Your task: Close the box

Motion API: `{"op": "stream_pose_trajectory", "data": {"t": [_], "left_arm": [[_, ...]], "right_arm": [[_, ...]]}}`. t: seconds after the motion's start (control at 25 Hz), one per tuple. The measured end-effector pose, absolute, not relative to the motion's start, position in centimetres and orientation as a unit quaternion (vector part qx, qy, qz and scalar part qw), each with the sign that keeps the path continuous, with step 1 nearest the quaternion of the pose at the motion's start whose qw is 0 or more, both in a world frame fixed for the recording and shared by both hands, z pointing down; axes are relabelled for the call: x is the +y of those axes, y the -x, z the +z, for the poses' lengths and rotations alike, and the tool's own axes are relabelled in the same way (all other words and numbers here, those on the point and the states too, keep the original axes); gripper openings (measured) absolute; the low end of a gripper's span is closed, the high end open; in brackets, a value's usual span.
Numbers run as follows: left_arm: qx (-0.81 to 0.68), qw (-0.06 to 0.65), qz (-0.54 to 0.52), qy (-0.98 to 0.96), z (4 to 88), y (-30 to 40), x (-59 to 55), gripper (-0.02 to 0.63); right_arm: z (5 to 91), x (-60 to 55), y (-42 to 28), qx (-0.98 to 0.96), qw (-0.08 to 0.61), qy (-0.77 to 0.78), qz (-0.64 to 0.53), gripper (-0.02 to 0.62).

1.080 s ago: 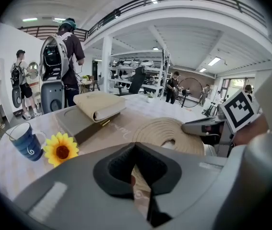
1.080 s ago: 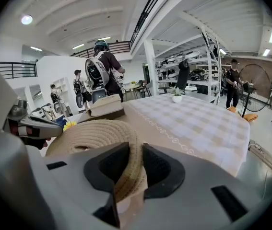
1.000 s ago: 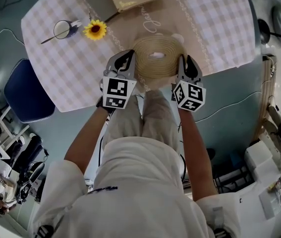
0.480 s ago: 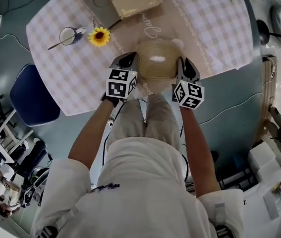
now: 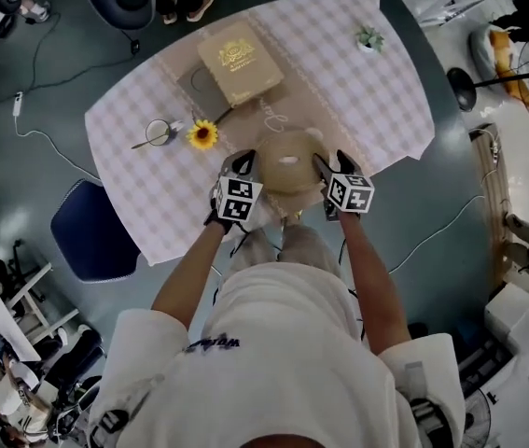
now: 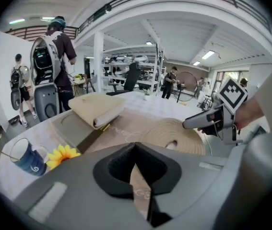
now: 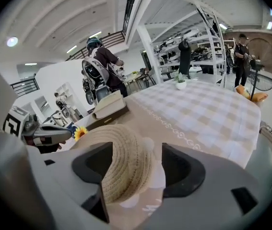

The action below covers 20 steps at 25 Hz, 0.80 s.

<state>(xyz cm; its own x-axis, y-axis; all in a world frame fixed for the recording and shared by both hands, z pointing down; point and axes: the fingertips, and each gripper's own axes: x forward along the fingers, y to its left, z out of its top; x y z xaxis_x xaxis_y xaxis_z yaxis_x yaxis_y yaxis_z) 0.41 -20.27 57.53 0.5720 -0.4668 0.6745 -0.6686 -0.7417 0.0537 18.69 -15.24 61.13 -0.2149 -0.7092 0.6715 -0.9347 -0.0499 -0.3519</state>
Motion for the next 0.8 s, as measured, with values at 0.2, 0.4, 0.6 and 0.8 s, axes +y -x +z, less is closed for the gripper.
{"op": "stream_pose_trajectory", "data": {"t": [0.2,0.4,0.6,0.8], "left_arm": [[-0.362,0.164,0.271,-0.877,51.0,2.9,-20.0,0.003],[-0.348,0.123,0.230,-0.900,42.8,4.1,-19.4,0.003],[-0.337,0.046,0.176,-0.924,33.1,2.2,-21.3,0.003],[-0.323,-0.053,0.147,-0.934,25.0,0.7,-22.0,0.003]], "right_arm": [[55.8,-13.9,-19.4,-0.690,0.133,-0.626,0.339,0.313],[48.1,-13.3,-19.9,-0.705,0.106,-0.649,0.267,0.272],[38.1,-14.3,-22.0,-0.709,0.070,-0.680,0.171,0.255],[27.1,-14.6,-22.7,-0.717,0.017,-0.692,0.083,0.155]]}}
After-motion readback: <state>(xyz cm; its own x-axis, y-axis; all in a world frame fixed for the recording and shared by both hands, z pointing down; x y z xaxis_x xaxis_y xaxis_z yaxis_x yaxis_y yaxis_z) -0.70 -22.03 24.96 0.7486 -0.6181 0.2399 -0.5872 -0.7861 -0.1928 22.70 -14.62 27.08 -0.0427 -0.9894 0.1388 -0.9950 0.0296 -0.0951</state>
